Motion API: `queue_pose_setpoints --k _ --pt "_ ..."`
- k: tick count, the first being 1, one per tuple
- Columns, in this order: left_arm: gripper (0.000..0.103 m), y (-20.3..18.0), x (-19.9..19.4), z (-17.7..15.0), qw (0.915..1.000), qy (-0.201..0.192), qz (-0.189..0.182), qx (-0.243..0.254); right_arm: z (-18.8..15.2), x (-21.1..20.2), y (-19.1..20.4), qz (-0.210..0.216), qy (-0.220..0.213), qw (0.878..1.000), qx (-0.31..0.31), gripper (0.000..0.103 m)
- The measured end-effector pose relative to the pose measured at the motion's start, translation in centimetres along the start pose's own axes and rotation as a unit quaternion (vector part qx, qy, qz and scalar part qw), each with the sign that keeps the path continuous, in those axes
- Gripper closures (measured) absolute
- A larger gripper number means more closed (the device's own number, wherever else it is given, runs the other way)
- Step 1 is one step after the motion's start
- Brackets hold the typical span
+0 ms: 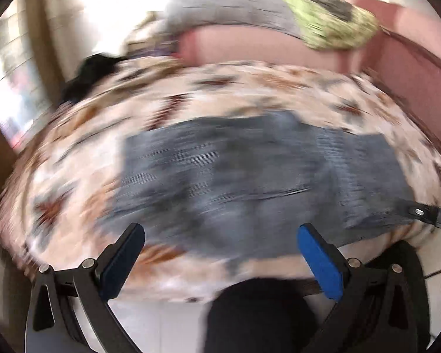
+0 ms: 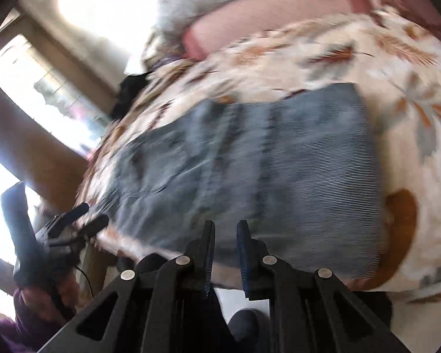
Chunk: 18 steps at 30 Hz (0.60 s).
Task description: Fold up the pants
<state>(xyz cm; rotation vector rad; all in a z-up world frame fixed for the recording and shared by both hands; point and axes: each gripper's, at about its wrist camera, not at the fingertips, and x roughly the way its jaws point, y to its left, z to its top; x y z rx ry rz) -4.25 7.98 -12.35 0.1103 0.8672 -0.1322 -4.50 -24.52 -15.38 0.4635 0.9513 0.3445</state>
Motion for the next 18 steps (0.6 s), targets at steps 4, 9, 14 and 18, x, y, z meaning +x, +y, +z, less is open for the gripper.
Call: queue_pose_setpoints --k 4,9,14,18 --pt "0.0 8.2 -1.4 -2.5 0.9958 -0.007 0.026 -0.088 -2.3 1.7 2.4 0.063 0.019 0.997 -0.034 0.085" --pt "0.0 14.6 -1.3 -4.2 0.981 0.004 0.023 -0.192 -4.6 3.9 4.3 0.07 0.061 0.993 -0.078 0.085" --pt "0.0 15.4 0.6 -4.3 0.956 0.027 -0.069 -0.284 -5.3 3.6 5.7 0.05 0.061 0.99 -0.117 0.085" --pt "0.0 14.3 3.1 -3.7 0.9322 0.055 -0.128 -0.334 -5.0 3.4 6.1 0.05 0.048 0.991 -0.113 0.085"
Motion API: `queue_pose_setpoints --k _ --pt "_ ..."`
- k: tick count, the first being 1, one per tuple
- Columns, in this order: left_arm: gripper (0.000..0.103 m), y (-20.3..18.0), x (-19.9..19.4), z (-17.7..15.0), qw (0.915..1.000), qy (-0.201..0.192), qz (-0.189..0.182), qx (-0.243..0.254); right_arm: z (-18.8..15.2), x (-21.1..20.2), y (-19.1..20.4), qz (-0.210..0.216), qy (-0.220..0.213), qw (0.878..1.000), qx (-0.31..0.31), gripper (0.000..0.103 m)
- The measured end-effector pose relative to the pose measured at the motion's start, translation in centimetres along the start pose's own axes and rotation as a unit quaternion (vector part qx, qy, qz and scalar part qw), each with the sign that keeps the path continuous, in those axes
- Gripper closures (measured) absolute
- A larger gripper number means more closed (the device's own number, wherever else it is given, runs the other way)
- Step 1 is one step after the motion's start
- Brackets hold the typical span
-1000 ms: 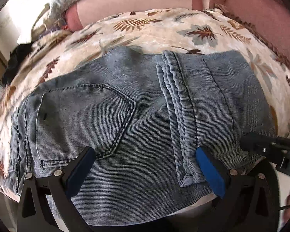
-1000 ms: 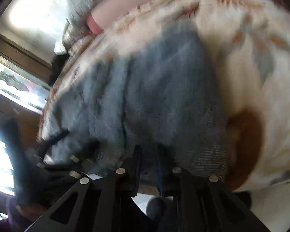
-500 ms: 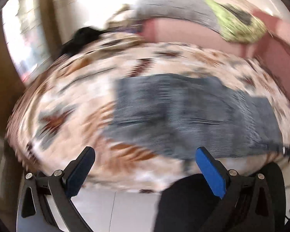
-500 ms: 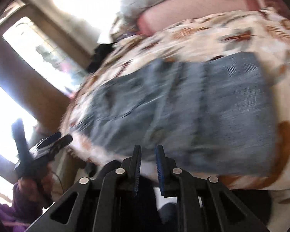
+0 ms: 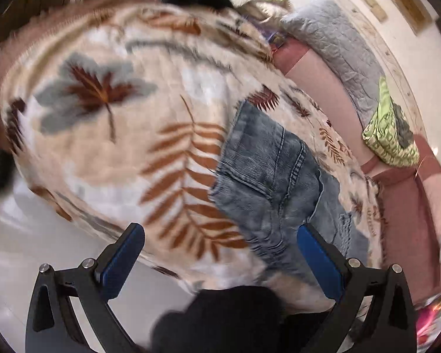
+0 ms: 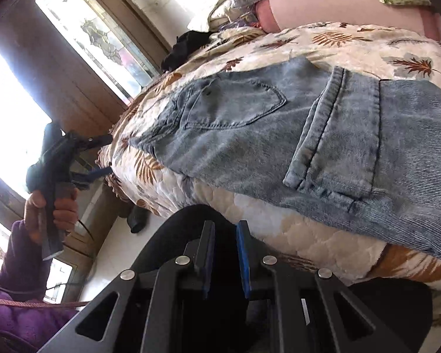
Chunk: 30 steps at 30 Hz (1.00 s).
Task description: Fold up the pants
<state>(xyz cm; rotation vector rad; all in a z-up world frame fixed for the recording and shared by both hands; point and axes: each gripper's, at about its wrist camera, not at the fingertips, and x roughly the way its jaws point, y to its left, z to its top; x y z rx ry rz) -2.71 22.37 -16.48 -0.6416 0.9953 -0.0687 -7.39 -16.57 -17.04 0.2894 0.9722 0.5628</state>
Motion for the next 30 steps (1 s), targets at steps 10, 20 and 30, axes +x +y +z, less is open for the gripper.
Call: queue_pose_setpoints --k 10,20,30 --pt "0.001 -1.8 6.3 2.2 0.9988 0.037 0.028 -0.012 0.3 -1.4 -0.8 -0.002 -0.02 1.0 0.013 0.065" --pt "0.044 -4.0 7.7 2.5 0.9969 0.013 0.053 0.057 0.3 -1.7 -0.9 -0.003 -0.024 1.0 0.016 0.065" --pt "0.076 -7.8 6.7 2.9 0.99 -0.011 0.072 0.121 0.5 -5.1 -3.6 -0.02 -0.072 0.996 0.052 0.065"
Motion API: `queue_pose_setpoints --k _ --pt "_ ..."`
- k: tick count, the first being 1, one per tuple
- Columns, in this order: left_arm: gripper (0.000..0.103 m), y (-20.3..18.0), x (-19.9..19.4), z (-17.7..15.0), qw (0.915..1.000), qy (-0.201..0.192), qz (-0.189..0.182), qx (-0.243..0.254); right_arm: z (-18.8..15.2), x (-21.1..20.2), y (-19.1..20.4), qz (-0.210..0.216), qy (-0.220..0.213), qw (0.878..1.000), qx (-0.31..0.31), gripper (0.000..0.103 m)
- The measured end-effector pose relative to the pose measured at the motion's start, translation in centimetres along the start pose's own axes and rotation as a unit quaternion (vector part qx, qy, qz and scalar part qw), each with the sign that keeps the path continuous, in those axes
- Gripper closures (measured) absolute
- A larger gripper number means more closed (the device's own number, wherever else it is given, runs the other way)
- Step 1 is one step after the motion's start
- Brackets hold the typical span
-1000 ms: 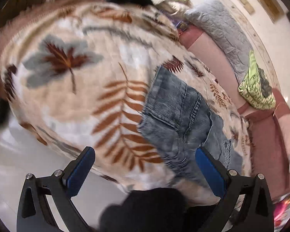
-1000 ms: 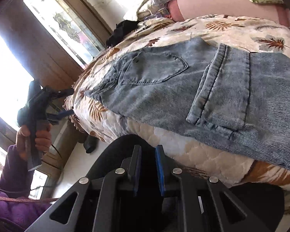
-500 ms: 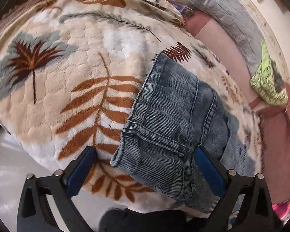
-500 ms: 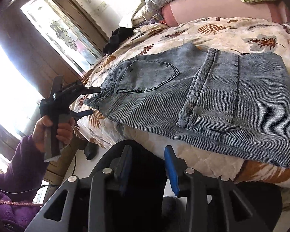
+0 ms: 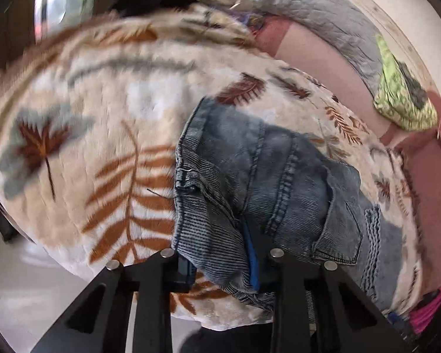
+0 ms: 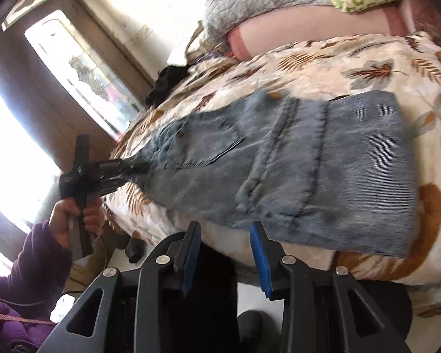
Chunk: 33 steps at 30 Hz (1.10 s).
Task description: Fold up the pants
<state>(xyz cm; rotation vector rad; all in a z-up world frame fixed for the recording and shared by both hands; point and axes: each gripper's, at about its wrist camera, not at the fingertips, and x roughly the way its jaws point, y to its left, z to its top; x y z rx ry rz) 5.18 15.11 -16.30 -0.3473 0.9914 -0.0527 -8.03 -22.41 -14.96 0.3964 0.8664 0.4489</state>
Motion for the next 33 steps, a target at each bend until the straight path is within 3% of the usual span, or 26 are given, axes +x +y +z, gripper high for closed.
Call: queue_pose_setpoints --k 5,8,12,19,24,29,30,31,33 --pt "0.08 -3.9 -3.0 0.6 0.9959 -0.041 0.01 0.081 0.5 -2.5 -3.1 -0.01 -0.039 0.998 0.042 0.065" --pt "0.08 -7.2 -4.9 0.4 0.9874 -0.065 0.009 0.144 0.5 -3.8 -4.7 -0.022 -0.056 0.997 0.057 0.065" --pt "0.083 -11.7 -7.3 -0.3 0.9716 -0.092 -0.006 0.218 0.5 -5.3 -6.9 -0.034 -0.077 0.993 0.082 0.065" --pt "0.086 -19.9 -9.2 -1.8 0.946 -0.096 -0.059 0.304 0.2 -8.1 -11.1 -0.055 -0.111 0.984 0.127 0.065" --pt "0.086 -25.9 -8.7 -4.1 0.9284 -0.081 -0.107 0.346 -0.7 -10.3 -13.6 -0.079 -0.127 0.977 0.151 0.065" --pt "0.083 -32.3 -4.5 -9.2 0.9051 -0.054 -0.136 0.399 -1.5 -12.0 -16.2 -0.095 -0.142 0.969 0.18 0.065" --pt "0.083 -33.1 -3.5 -10.3 0.9008 -0.043 -0.137 0.41 -1.6 -12.1 -16.8 -0.096 -0.143 0.967 0.188 0.065" --pt "0.076 -34.0 -1.5 -12.3 0.8921 -0.009 -0.139 0.43 -1.7 -12.1 -17.2 -0.097 -0.141 0.966 0.195 0.065" --pt "0.072 -34.3 0.6 -14.5 0.885 0.041 -0.129 0.445 -1.7 -12.0 -17.9 -0.102 -0.134 0.964 0.206 0.065"
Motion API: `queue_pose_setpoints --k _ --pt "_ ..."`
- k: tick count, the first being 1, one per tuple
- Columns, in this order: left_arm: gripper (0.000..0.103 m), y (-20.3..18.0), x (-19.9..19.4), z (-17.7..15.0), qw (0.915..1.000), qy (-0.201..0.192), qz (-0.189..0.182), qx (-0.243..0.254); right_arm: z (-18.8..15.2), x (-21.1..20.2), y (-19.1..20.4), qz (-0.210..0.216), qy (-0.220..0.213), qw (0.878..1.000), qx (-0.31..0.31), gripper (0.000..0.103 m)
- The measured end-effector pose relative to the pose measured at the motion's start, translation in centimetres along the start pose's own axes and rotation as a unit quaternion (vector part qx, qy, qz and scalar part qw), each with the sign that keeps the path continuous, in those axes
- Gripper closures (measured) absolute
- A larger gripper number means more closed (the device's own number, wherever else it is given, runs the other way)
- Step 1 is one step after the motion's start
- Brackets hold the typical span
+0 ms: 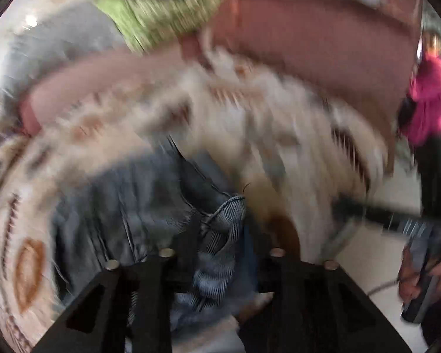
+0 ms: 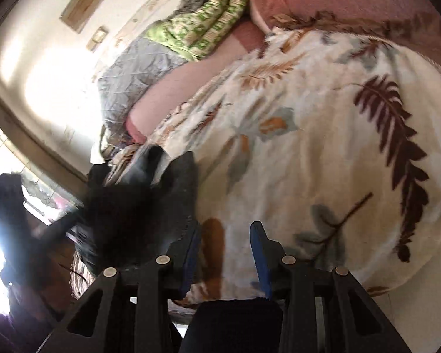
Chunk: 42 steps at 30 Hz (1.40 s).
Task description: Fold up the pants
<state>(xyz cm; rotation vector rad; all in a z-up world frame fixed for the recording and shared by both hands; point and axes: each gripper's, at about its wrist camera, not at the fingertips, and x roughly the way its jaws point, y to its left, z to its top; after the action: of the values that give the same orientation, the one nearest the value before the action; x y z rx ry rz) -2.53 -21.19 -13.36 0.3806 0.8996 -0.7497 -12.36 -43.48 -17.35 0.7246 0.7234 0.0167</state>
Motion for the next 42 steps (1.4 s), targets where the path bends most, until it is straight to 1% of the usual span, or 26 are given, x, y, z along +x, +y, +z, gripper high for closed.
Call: queue_pose_setpoints --k 1,3,4,5,6,7,8,9,10,11,12,14,16,18,20,22,24,25,26,27,28,30,33,35,39,42 --pt "0.072 0.0 0.2 -0.6 0.9999 0.003 -0.013 -0.004 0.0 0.0 -0.1 0.0 0.002 1.0 0.0 0.065" --pt "0.071 0.8 -1.2 -1.6 0.999 -0.017 -0.039 -0.018 0.3 0.1 0.0 -0.002 0.004 1.0 -0.008 0.063" --pt "0.069 1.5 -2.5 -1.9 0.9977 -0.031 -0.055 -0.026 0.3 0.2 0.1 -0.004 0.005 1.0 -0.013 0.061" --pt "0.064 2.2 -3.7 -2.0 0.9961 -0.045 -0.068 -0.032 0.5 0.4 0.2 -0.004 0.005 1.0 -0.015 0.057" --pt "0.059 3.0 -5.0 -2.2 0.9943 -0.067 -0.074 -0.038 0.7 0.8 0.3 0.0 0.005 1.0 -0.013 0.056" --pt "0.045 4.2 -6.9 -2.4 0.9922 -0.096 -0.062 -0.049 0.8 1.3 0.5 0.008 0.007 1.0 -0.008 0.056" --pt "0.037 4.9 -7.5 -2.5 0.9912 -0.11 -0.049 -0.055 1.0 1.8 0.8 0.02 0.011 1.0 -0.001 0.056" --pt "0.036 6.3 -8.9 -3.2 0.9893 -0.128 -0.023 -0.066 1.1 2.5 1.3 0.033 0.015 0.999 0.003 0.056" --pt "0.036 7.1 -9.5 -3.6 0.9887 -0.132 -0.008 -0.071 1.1 2.9 1.9 0.049 0.019 0.999 0.002 0.056" --pt "0.036 8.2 -10.0 -4.1 0.9887 -0.129 0.014 -0.074 1.4 3.4 3.0 0.068 0.025 0.997 -0.005 0.053" --pt "0.036 9.1 -10.2 -4.6 0.9886 -0.125 0.036 -0.076 1.5 3.8 3.9 0.081 0.029 0.996 -0.011 0.044" --pt "0.036 10.8 -10.5 -5.5 0.9868 -0.12 0.064 -0.088 1.6 4.4 5.3 0.101 0.041 0.994 -0.018 0.038" --pt "0.036 12.9 -10.4 -6.6 0.9848 -0.104 0.073 -0.118 1.4 5.4 6.6 0.113 0.061 0.991 -0.03 0.037" --pt "0.036 14.5 -10.0 -7.6 0.9829 -0.088 0.078 -0.142 0.7 6.7 7.5 0.09 0.087 0.991 -0.047 0.037" --pt "0.036 15.8 -9.0 -8.3 0.9802 -0.075 0.081 -0.164 0.0 7.6 8.0 0.09 0.105 0.989 -0.047 0.037" --pt "0.036 16.1 -8.1 -8.7 0.9806 -0.059 0.08 -0.169 -0.5 7.8 8.2 0.098 0.111 0.988 -0.042 0.037" --pt "0.036 16.1 -7.4 -8.8 0.9812 -0.044 0.093 -0.163 -0.8 8.1 9.5 0.099 0.109 0.988 -0.055 0.037" --pt "0.036 16.1 -6.9 -8.8 0.9814 -0.037 0.097 -0.162 -0.8 8.1 10.1 0.095 0.107 0.987 -0.067 0.039" --pt "0.036 16.1 -6.7 -8.9 0.982 -0.034 0.092 -0.161 -0.9 8.1 11.0 0.084 0.1 0.988 -0.085 0.056" --pt "0.036 16.1 -6.3 -8.8 0.983 -0.03 0.086 -0.16 -0.8 8.2 11.6 0.076 0.094 0.988 -0.097 0.08" --pt "0.036 15.8 -5.7 -8.6 0.9838 -0.022 0.084 -0.157 -0.8 8.2 11.8 0.066 0.091 0.988 -0.105 0.088" --pt "0.037 15.3 -5.2 -8.3 0.9853 -0.017 0.083 -0.148 -0.8 7.5 12.5 0.048 0.075 0.989 -0.12 0.092" --pt "0.038 14.2 -5.0 -7.6 0.9883 -0.022 0.086 -0.124 -0.8 5.5 12.8 0.041 0.042 0.989 -0.132 0.095" --pt "0.038 13.8 -4.8 -7.4 0.9896 -0.022 0.079 -0.118 -0.8 4.0 12.2 0.042 0.032 0.991 -0.126 0.097" --pt "0.037 12.3 -3.9 -7.3 0.9928 -0.021 0.058 -0.103 -1.1 2.3 10.8 0.032 0.032 0.992 -0.114 0.097" --pt "0.036 10.9 -2.5 -7.6 0.9951 -0.005 0.061 -0.077 -2.2 2.2 9.1 0.009 0.047 0.993 -0.105 0.097"
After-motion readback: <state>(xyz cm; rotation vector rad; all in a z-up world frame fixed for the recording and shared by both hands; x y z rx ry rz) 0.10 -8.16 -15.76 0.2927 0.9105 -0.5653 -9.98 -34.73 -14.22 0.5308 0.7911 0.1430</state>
